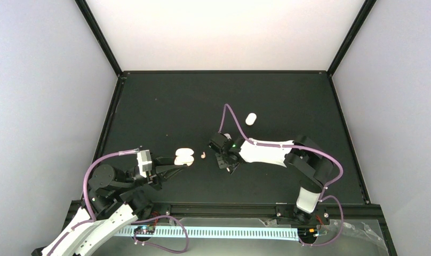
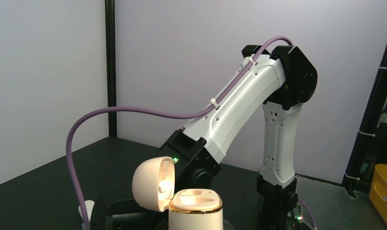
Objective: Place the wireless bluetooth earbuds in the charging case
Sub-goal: Pick up the earbud from the center of the board, then place the earbud in the charging case.
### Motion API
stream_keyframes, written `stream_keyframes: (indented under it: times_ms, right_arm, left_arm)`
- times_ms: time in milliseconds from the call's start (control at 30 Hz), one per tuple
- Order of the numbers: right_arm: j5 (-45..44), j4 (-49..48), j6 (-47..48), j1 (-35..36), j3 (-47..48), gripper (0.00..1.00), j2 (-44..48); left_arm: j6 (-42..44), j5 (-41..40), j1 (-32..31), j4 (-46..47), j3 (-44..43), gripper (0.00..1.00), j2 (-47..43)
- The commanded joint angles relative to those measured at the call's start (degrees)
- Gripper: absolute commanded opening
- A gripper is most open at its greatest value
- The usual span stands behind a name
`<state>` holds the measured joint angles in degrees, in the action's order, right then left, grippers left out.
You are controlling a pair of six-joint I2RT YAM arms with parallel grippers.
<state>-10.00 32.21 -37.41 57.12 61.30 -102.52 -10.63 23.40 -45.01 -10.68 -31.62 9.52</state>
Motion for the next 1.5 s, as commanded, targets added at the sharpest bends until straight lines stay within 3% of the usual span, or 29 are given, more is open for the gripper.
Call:
stream_keyframes:
  times_ms: [0, 467, 700, 933, 1133, 1467]
  right_arm:
    - [-2.58, -0.94, -3.09, -0.67, -3.47, 0.05, 1.35]
    - [-5.00, -1.81, -5.95, -0.68, -2.54, 0.01, 7.69]
    - [-7.81, -8.86, -7.42, -0.70, -3.05, 0.01, 19.51]
    - [-10.66, -23.42, 2.08, -0.74, -2.51, 0.01, 34.59]
    - [-11.36, -30.73, 11.42, -0.70, -1.57, 0.01, 43.63]
    - [-2.63, -49.18, 25.54, -0.61, -2.97, 0.01, 53.72]
  left_arm:
    - [0.32, 0.60, -0.07, 1.10, -0.29, 0.01, 0.52]
    - [0.09, 0.22, -0.10, 0.88, -0.19, 0.02, 0.50]
    - [-0.36, -0.90, -0.07, 2.50, -0.27, 0.02, 0.45]
    - [-1.79, -3.36, -0.07, 10.75, -0.67, 0.02, 2.50]
    - [-1.26, -5.73, -0.07, 20.48, -2.81, 0.02, 9.25]
    - [-0.19, -2.02, -0.07, 36.84, -11.58, 0.02, 25.92]
